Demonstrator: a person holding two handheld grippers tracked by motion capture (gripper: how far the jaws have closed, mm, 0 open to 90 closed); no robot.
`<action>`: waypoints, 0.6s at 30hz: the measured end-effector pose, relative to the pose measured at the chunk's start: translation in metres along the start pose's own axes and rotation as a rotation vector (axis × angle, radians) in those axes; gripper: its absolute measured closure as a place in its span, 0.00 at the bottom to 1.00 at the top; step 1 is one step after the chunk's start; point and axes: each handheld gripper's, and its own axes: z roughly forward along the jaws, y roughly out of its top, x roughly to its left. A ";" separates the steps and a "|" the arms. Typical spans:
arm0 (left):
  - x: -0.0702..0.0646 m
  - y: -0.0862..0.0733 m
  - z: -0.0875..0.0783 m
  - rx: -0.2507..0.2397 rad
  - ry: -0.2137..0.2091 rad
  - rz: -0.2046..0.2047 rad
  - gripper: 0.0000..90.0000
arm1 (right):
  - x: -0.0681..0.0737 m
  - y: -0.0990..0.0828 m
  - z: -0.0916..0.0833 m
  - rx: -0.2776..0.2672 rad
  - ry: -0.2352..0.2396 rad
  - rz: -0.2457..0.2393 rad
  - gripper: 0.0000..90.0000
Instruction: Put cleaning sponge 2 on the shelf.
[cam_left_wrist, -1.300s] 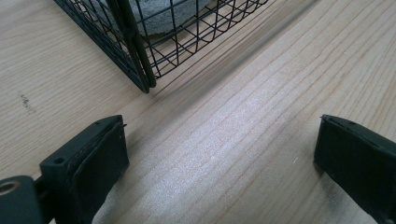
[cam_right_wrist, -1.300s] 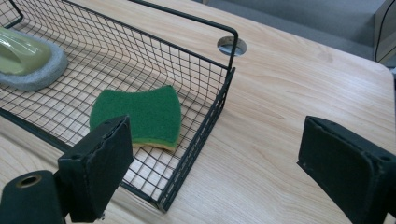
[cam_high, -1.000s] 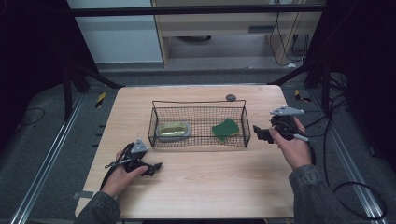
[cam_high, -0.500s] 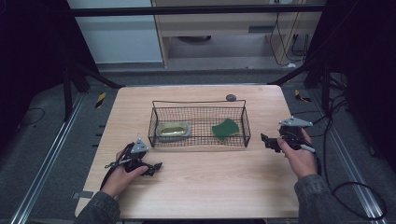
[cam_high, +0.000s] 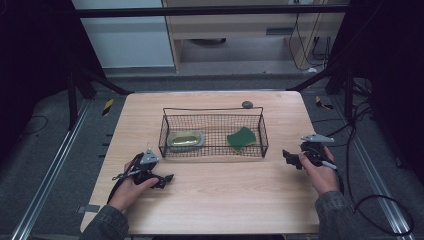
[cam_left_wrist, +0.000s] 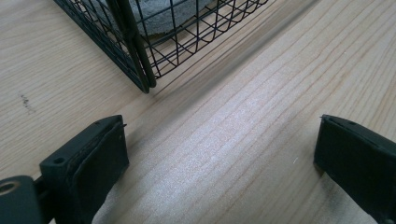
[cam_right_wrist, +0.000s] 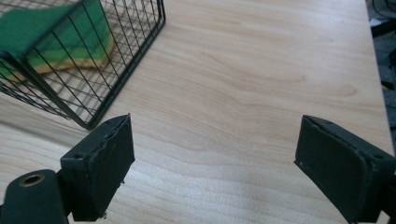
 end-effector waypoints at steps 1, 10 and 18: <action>0.000 0.000 0.000 0.000 0.000 0.000 0.02 | 0.000 -0.002 0.002 0.009 -0.001 0.009 0.13; 0.000 0.000 0.000 0.003 0.000 0.002 0.02 | -0.007 -0.005 0.029 0.028 -0.022 0.062 0.14; 0.000 0.000 0.000 0.003 0.000 0.002 0.02 | -0.016 -0.009 0.044 0.003 -0.061 0.121 0.15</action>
